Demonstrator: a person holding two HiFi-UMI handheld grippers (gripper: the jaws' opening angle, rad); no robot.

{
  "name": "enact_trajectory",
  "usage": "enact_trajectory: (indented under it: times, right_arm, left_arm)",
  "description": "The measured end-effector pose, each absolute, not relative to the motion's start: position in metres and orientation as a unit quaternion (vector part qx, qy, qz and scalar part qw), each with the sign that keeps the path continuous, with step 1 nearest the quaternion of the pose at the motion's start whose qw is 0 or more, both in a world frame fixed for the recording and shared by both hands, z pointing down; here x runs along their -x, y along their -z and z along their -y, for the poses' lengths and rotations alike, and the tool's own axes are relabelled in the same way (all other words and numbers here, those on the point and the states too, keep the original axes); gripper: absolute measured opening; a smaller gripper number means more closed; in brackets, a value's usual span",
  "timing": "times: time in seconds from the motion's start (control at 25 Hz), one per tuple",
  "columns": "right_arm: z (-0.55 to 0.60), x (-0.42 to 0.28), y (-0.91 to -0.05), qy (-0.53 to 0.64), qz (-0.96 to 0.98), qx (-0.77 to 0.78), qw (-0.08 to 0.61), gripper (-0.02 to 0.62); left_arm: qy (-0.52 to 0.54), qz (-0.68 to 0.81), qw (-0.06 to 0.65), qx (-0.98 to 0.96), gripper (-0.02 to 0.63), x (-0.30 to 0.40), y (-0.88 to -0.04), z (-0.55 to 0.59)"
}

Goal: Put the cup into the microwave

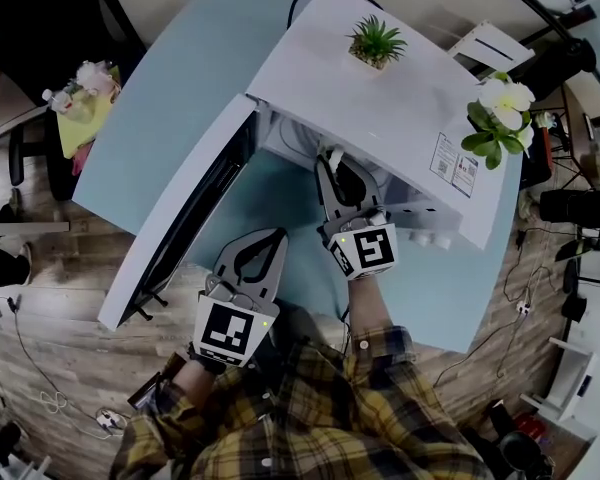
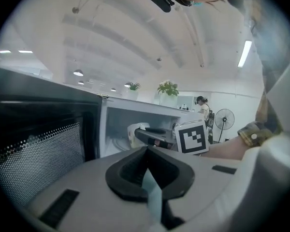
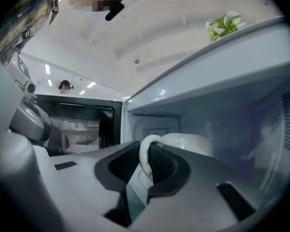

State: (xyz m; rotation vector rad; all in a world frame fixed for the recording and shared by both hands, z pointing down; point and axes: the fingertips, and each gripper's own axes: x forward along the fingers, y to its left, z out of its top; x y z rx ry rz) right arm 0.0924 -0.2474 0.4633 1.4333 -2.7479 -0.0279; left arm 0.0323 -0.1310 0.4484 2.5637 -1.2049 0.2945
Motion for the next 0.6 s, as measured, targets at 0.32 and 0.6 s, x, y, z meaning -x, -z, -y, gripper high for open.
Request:
enact_trajectory:
  times: [0.32,0.6]
  right_arm:
    - [0.245,-0.097,-0.476,-0.031,0.878,-0.478,0.015,0.055]
    - [0.247,-0.1,-0.497,-0.068,0.874,-0.479,0.034,0.055]
  left_arm:
    - [-0.095,0.417,0.153,-0.891,-0.009,-0.035,-0.451,0.13]
    - [-0.092,0.417,0.156,-0.891,-0.009,-0.036,-0.452,0.129]
